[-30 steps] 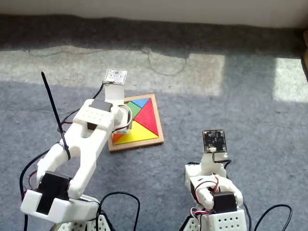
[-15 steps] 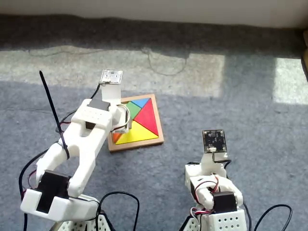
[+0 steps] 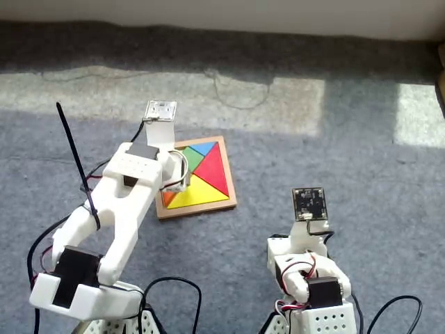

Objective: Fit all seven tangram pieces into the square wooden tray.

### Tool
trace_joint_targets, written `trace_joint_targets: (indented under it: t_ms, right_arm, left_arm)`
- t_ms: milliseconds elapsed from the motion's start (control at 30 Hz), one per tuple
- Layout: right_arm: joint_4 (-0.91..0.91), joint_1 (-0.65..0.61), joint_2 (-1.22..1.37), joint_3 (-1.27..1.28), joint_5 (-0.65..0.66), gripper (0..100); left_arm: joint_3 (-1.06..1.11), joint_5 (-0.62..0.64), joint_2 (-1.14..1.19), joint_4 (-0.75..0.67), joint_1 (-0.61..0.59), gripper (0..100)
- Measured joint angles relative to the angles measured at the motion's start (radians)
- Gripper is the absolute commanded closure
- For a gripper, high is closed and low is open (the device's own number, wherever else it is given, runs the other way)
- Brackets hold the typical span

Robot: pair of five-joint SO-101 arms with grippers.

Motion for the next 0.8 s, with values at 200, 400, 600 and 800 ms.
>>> trace_joint_targets:
  t_ms: [200, 400, 600, 800]
  right_arm:
    - [0.000, 0.000, 0.000, 0.000, 0.000, 98.9]
    - [0.000, 0.000, 0.000, 0.000, 0.000, 98.9]
    - [0.000, 0.000, 0.000, 0.000, 0.000, 98.9]
    - [0.000, 0.000, 0.000, 0.000, 0.000, 98.9]
  left_arm:
    - [0.000, 0.000, 0.005, -0.051, -0.017, 92]
    - [0.000, 0.000, 0.005, -0.118, -0.014, 96]
    - [0.000, 0.000, 0.083, -0.143, -0.008, 94]
    - [-0.094, -0.031, 0.167, -0.097, 0.009, 94]
